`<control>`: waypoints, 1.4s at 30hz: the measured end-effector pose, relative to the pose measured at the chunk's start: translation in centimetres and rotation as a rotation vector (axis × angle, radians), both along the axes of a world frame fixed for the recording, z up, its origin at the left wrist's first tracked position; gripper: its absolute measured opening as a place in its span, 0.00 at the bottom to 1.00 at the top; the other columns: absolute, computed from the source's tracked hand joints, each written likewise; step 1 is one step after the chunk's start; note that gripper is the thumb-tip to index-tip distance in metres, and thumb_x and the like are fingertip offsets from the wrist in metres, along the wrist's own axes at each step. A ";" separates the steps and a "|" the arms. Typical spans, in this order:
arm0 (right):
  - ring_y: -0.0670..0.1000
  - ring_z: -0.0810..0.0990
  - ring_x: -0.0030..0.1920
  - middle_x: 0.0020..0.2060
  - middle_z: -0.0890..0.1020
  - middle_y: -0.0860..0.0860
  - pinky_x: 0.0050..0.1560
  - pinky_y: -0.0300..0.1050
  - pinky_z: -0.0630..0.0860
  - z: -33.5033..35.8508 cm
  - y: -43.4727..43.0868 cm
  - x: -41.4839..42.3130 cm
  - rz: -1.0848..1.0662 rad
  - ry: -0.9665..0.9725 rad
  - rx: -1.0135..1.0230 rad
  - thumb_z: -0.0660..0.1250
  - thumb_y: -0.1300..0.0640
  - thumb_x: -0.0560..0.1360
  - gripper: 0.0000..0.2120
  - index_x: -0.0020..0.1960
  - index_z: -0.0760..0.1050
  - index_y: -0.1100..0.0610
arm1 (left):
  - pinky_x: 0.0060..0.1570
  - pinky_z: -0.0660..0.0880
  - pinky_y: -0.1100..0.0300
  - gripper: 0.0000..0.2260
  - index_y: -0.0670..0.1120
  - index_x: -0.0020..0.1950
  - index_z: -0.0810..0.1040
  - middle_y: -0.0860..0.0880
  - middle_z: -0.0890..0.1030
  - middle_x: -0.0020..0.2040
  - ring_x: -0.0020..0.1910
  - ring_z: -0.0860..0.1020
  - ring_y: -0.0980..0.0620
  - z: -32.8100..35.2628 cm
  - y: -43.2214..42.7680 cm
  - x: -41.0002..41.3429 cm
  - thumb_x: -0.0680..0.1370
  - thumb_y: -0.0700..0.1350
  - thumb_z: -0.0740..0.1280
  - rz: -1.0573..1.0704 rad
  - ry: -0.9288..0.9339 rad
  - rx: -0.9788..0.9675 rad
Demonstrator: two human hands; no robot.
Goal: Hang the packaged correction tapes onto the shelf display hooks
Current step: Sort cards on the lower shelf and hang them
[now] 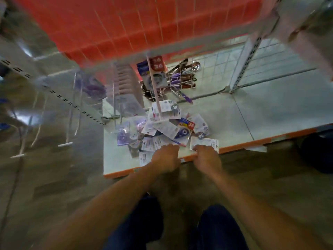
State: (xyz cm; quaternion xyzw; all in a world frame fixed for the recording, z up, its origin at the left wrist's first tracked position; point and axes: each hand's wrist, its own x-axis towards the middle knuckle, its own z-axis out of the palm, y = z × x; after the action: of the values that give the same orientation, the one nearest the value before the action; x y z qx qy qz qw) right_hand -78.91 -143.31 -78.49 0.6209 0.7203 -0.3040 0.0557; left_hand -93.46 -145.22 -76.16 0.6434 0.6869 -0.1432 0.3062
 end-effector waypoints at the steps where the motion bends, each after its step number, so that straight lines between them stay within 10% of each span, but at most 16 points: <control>1: 0.55 0.77 0.59 0.59 0.79 0.54 0.59 0.48 0.74 -2.4 1.0 0.0 -0.004 -0.013 -0.005 0.64 0.57 0.76 0.17 0.64 0.74 0.53 | 0.59 0.71 0.54 0.22 0.49 0.70 0.68 0.46 0.73 0.67 0.64 0.72 0.47 -2.5 1.1 0.1 0.78 0.52 0.66 -0.010 0.014 0.007; 7: 0.57 0.75 0.60 0.60 0.77 0.56 0.58 0.50 0.72 -16.7 5.8 0.0 -0.241 -0.045 0.008 0.65 0.56 0.75 0.17 0.64 0.72 0.56 | 0.60 0.72 0.51 0.20 0.45 0.68 0.68 0.44 0.72 0.66 0.64 0.71 0.45 -17.8 6.6 2.9 0.77 0.48 0.67 -0.219 0.122 0.162; 14: 0.61 0.55 0.74 0.74 0.59 0.58 0.71 0.57 0.59 -28.2 7.0 3.1 -0.397 -0.186 -0.023 0.64 0.50 0.74 0.30 0.73 0.60 0.55 | 0.74 0.55 0.47 0.35 0.45 0.79 0.46 0.46 0.51 0.80 0.78 0.52 0.47 -30.4 9.0 6.7 0.80 0.53 0.62 -0.428 0.008 0.212; 20: 0.58 0.66 0.67 0.68 0.65 0.60 0.63 0.49 0.68 -29.6 8.0 4.4 -0.485 -0.095 -0.192 0.66 0.51 0.75 0.31 0.73 0.57 0.59 | 0.74 0.55 0.44 0.34 0.47 0.79 0.48 0.48 0.51 0.79 0.78 0.50 0.46 -35.1 8.1 6.5 0.80 0.58 0.60 -0.401 0.017 0.244; 31: 0.60 0.78 0.56 0.56 0.80 0.61 0.48 0.44 0.70 -22.9 11.4 1.2 -0.789 0.441 0.098 0.56 0.51 0.80 0.19 0.59 0.76 0.65 | 0.55 0.75 0.51 0.14 0.45 0.62 0.76 0.43 0.79 0.57 0.55 0.78 0.44 -30.1 7.5 2.2 0.83 0.49 0.57 0.141 -0.414 0.347; 36: 0.59 0.79 0.54 0.51 0.82 0.58 0.56 0.46 0.72 -19.3 13.1 -1.6 -0.570 0.526 0.248 0.59 0.55 0.79 0.14 0.51 0.81 0.61 | 0.60 0.76 0.44 0.11 0.45 0.55 0.78 0.41 0.81 0.55 0.57 0.79 0.40 -26.1 7.0 0.0 0.81 0.50 0.60 0.671 -0.842 0.096; 42: 0.55 0.78 0.59 0.60 0.79 0.54 0.62 0.48 0.73 -15.9 13.7 -5.6 -0.434 0.737 0.181 0.63 0.58 0.77 0.13 0.60 0.78 0.54 | 0.42 0.80 0.61 0.10 0.51 0.52 0.76 0.51 0.82 0.48 0.42 0.82 0.56 -20.8 5.3 -2.2 0.84 0.44 0.55 0.880 -1.049 0.135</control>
State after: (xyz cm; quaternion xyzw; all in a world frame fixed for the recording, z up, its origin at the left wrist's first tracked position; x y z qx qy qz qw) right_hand -84.55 -129.56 -94.40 0.6103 0.5687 -0.4456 -0.3249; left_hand -95.62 -139.95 -96.96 0.3063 0.6526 0.3679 0.5873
